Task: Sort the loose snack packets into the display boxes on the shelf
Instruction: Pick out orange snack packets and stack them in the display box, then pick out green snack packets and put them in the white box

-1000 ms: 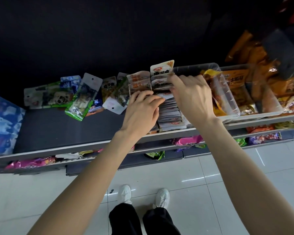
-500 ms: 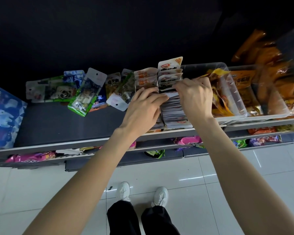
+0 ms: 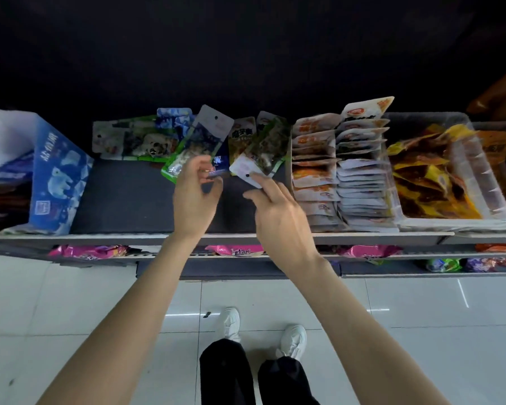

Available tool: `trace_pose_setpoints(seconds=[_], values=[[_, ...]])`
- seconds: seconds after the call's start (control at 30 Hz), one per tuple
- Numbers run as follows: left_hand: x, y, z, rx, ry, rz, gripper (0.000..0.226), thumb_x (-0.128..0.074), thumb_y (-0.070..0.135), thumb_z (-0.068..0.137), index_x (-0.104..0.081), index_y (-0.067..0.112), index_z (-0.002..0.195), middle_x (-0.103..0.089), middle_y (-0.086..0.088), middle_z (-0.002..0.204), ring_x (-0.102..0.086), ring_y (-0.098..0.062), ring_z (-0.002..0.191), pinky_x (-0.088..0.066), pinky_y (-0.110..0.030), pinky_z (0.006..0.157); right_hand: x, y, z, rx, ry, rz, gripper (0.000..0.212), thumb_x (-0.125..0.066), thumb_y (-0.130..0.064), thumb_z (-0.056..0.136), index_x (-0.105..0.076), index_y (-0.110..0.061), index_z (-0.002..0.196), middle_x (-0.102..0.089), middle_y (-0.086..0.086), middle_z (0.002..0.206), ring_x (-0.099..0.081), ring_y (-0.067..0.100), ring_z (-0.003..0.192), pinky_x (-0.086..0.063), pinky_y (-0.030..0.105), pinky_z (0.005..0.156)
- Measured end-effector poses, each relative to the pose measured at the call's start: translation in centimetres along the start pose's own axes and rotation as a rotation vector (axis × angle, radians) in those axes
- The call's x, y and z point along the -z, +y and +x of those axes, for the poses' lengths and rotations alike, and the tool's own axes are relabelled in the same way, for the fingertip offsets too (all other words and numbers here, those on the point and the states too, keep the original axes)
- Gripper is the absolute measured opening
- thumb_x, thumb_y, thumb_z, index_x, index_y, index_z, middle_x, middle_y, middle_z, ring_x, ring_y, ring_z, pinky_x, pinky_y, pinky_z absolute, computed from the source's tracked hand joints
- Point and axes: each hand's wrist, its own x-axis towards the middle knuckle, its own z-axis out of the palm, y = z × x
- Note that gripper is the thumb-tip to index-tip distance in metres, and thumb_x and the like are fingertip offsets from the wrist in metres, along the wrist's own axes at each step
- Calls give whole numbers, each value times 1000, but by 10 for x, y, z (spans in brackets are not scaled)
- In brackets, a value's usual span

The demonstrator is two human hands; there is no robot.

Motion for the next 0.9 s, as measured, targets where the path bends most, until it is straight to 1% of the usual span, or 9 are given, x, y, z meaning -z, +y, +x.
trace_pose_setpoints(seconds=[0.1, 0.2, 0.3, 0.37, 0.43, 0.57, 0.73, 0.8, 0.9], values=[[-5, -34, 24, -88, -153, 501, 54, -63, 26, 85, -43, 13, 134, -48, -10, 133, -41, -29, 125, -34, -43, 103, -41, -4, 25, -147, -203, -97, 37, -57, 2, 83, -57, 2, 120, -38, 18, 144, -38, 35, 130, -48, 41, 96], [-1, -53, 43, -130, -238, 738, 67, -58, 42, 86, -31, 19, 143, -32, -8, 148, -22, -29, 139, -16, -49, 112, -70, 10, 55, -261, -373, -240, 63, -49, -29, 94, -23, -7, 145, -14, 20, 153, -10, 38, 142, -19, 47, 115], [7, -74, 50, -141, -427, 854, 68, -42, 51, 93, -14, 26, 150, -15, -1, 157, -10, -21, 144, -8, -50, 115, -91, 27, 71, -369, -487, -405, 81, -48, -53, 90, -12, -7, 147, -19, 24, 149, -17, 40, 139, -18, 46, 115], [13, -80, 49, -159, -461, 869, 62, -36, 50, 96, -17, 28, 150, -15, 1, 157, -12, -21, 144, -13, -48, 115, -88, 23, 70, -366, -530, -488, 66, -46, -43, 95, -22, -3, 142, -36, 23, 141, -40, 37, 128, -36, 41, 102], [18, -81, 50, -171, -433, 837, 56, -37, 48, 96, -26, 28, 147, -22, 1, 155, -20, -22, 141, -18, -43, 112, -79, 11, 68, -254, -508, -523, 33, -42, -13, 98, -41, -3, 129, -54, 16, 125, -60, 30, 109, -50, 35, 80], [30, -63, 55, -154, -471, 623, 70, -56, 43, 90, -24, 20, 148, -26, -2, 154, -23, -21, 141, -16, -33, 113, -41, -7, 65, -204, -430, -523, 31, -42, 1, 92, -53, -9, 120, -68, 10, 101, -66, 30, 94, -46, 33, 66], [61, 14, 54, -104, -530, 50, 86, -71, 33, 82, -15, 34, 148, -19, 14, 152, -15, -2, 138, -14, -23, 109, 41, -35, 54, -301, 208, -294, 25, -66, 8, 69, -65, -7, 89, -58, 9, 52, -55, 27, 40, -20, 12, 43], [78, 47, 53, -71, -628, -169, 86, -72, 33, 79, -17, 42, 145, -19, 19, 151, -18, 3, 137, -17, -24, 110, 71, -41, 48, -361, 242, -19, 20, -59, 1, 81, -64, -11, 96, -60, 6, 57, -54, 25, 43, -29, 20, 36], [99, 85, 39, 58, -888, -323, 68, -68, 38, 75, -33, 46, 133, -36, 20, 141, -37, 1, 129, -30, -22, 105, 103, -47, 39, -513, 152, 412, 25, -59, -5, 86, -55, -19, 106, -67, 0, 91, -65, 17, 73, -55, 37, 60]])
